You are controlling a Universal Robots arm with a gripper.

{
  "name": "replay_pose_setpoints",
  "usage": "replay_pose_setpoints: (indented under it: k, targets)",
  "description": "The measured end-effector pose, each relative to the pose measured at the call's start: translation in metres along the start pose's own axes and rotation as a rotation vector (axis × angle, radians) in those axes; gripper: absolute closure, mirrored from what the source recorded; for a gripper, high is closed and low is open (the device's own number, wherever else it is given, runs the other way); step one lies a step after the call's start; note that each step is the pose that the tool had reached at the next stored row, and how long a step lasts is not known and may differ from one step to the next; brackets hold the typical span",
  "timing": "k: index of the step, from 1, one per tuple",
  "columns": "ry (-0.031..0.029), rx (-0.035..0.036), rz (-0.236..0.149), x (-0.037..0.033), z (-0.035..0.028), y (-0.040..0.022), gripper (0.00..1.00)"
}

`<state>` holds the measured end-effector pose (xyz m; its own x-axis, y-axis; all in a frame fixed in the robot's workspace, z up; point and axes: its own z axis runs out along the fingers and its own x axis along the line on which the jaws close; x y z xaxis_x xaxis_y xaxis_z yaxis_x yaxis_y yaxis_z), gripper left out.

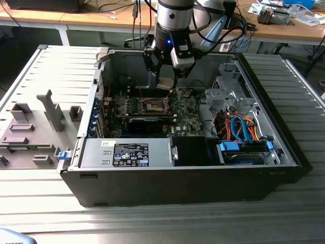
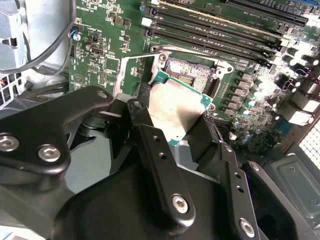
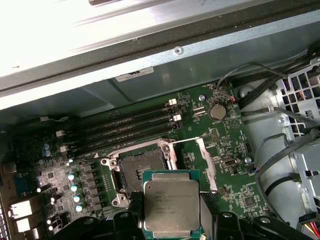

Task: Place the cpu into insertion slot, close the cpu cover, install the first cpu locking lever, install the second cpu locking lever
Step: 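Place the cpu into insertion slot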

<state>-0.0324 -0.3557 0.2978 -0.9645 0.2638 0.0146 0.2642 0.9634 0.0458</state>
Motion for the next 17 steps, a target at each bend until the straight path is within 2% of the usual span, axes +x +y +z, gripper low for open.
replay_pose_setpoints:
  k: [17]
  targets:
    - [-0.0010,0.0001,0.019,0.0000,0.0004,0.0000,0.46]
